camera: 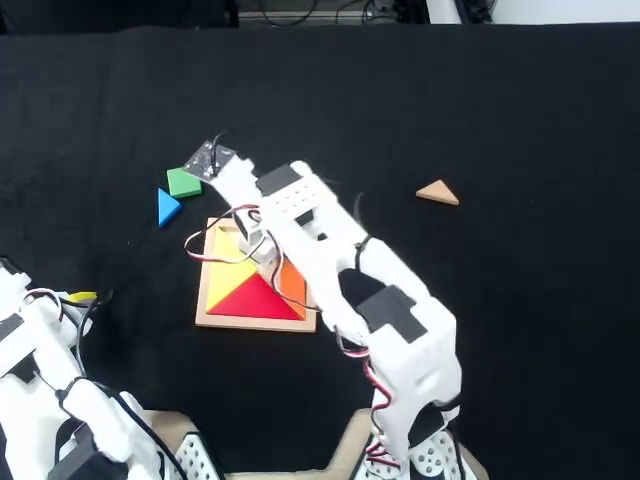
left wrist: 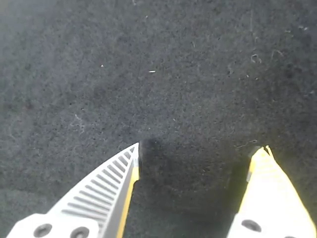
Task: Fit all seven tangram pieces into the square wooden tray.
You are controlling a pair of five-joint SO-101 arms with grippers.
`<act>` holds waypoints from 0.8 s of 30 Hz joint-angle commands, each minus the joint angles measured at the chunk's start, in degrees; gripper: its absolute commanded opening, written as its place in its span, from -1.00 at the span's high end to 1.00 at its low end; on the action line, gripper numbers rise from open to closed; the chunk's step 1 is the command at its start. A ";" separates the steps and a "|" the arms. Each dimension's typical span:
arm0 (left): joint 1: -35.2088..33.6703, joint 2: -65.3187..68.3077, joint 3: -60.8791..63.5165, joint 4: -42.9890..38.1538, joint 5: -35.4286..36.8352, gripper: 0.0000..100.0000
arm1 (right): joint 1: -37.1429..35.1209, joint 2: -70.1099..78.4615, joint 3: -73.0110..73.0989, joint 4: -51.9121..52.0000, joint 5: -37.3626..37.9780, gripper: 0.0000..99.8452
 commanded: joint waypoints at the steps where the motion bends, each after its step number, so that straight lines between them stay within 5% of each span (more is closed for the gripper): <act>1: 0.48 -0.70 -0.22 -0.53 0.09 0.32 | -0.70 0.22 -3.47 -0.79 0.62 0.98; 11: 0.57 -0.70 -0.22 -0.53 0.09 0.32 | 4.92 0.84 -3.74 -0.26 0.62 0.98; 24: 0.48 -0.70 -0.22 -0.53 0.09 0.32 | -3.52 1.19 -3.65 -0.70 0.62 0.98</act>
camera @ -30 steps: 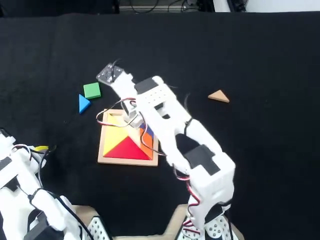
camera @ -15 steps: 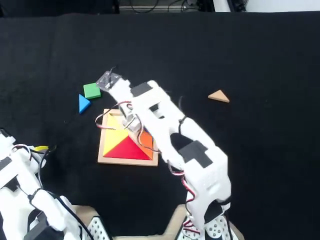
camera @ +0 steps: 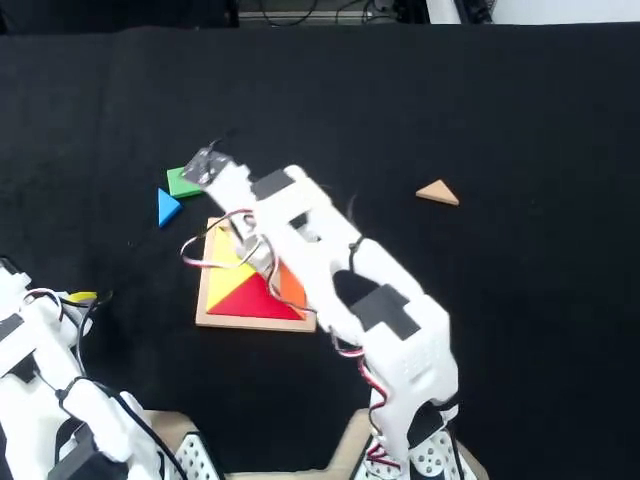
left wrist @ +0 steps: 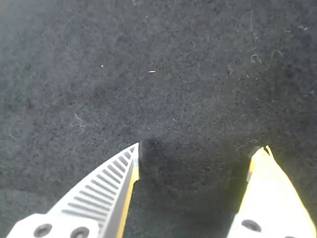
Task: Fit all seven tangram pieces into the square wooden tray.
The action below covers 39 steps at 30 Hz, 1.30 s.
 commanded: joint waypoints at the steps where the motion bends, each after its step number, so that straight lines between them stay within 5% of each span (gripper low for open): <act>1: 0.48 -0.70 -0.22 -0.53 0.09 0.32 | -1.67 -0.13 -3.47 -0.26 0.62 0.98; 21: 0.57 -0.70 -0.22 -0.53 0.09 0.32 | 0.97 -0.75 -0.66 1.93 0.62 0.98; 28: 0.66 -0.70 -0.22 -0.53 0.09 0.32 | 2.99 -17.36 -3.65 11.34 2.37 0.98; 33: 0.75 -0.70 -0.22 -0.53 0.18 0.32 | 9.67 -33.36 -0.84 13.19 2.55 0.98; 39: 1.45 -0.70 -0.31 -0.62 0.62 0.32 | 26.90 -44.88 11.47 10.29 2.55 0.98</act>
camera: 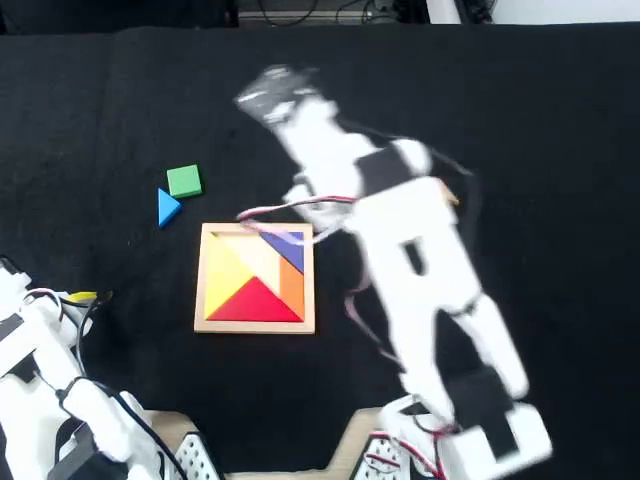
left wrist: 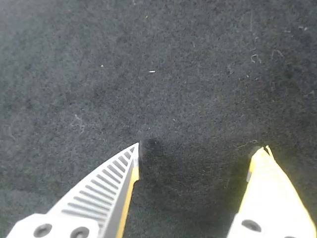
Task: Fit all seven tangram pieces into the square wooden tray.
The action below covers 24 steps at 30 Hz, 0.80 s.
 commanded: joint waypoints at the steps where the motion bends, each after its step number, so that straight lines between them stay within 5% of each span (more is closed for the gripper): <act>1: 2.51 -0.70 -0.22 -0.62 0.62 0.32 | 11.25 -7.34 7.43 -3.25 0.62 0.98; 6: 4.79 -0.70 0.31 -0.79 0.62 0.32 | 24.09 -13.93 22.64 -14.51 0.44 0.97; 13: 6.55 -0.88 1.63 -2.90 0.62 0.32 | 28.75 -20.26 35.65 -24.62 -2.20 0.95; 17: 6.46 -1.32 2.24 -2.90 0.62 0.32 | 31.74 -15.16 34.95 -33.14 1.85 0.71; 24: 6.81 -1.32 2.24 -3.25 0.44 0.32 | 31.74 12.00 14.90 -33.85 0.79 0.95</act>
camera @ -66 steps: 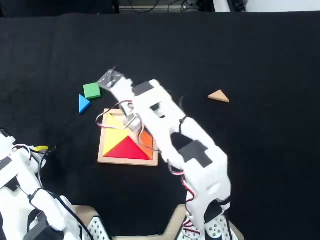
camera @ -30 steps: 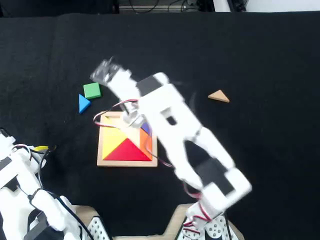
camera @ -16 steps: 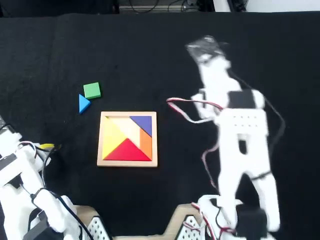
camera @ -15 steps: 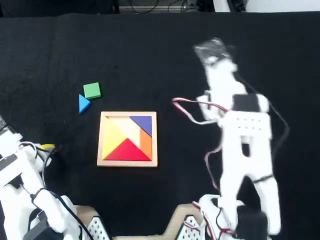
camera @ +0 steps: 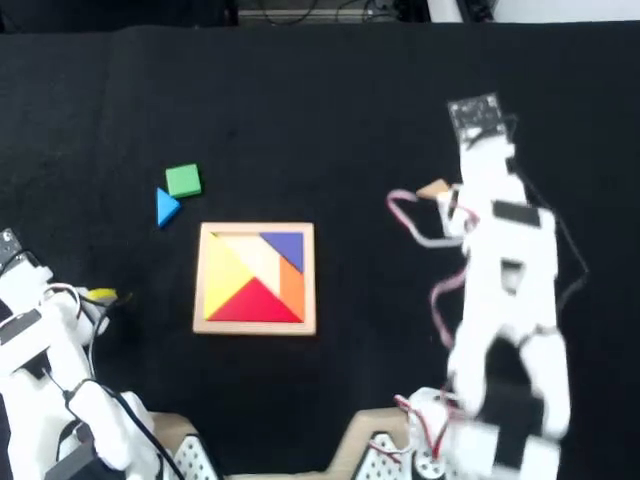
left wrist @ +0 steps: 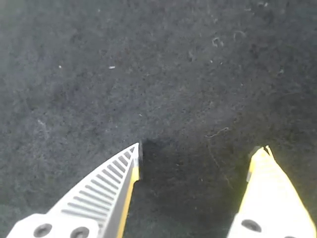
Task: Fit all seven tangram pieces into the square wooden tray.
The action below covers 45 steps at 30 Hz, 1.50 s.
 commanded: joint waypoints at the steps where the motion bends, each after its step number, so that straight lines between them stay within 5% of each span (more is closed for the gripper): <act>1: 1.01 -1.23 -0.40 -0.97 0.44 0.32 | 0.44 13.67 -15.25 1.32 -2.81 0.95; 8: 1.01 -1.23 -0.40 -0.97 0.35 0.32 | 0.44 33.71 -35.91 4.84 -8.70 0.98; 17: 1.10 -1.23 -0.40 -0.97 0.53 0.32 | -1.58 43.30 -43.82 6.59 -8.18 0.98; 23: 1.10 -1.23 -0.40 -0.97 0.53 0.32 | -5.01 43.30 -43.30 12.22 -2.37 0.98; 36: 1.10 -1.23 -0.40 -1.05 0.53 0.32 | -13.71 42.07 -43.38 29.01 -2.46 0.98; 45: 1.10 -1.23 -0.40 -1.05 0.35 0.32 | -11.34 15.08 -37.14 33.93 -4.92 0.98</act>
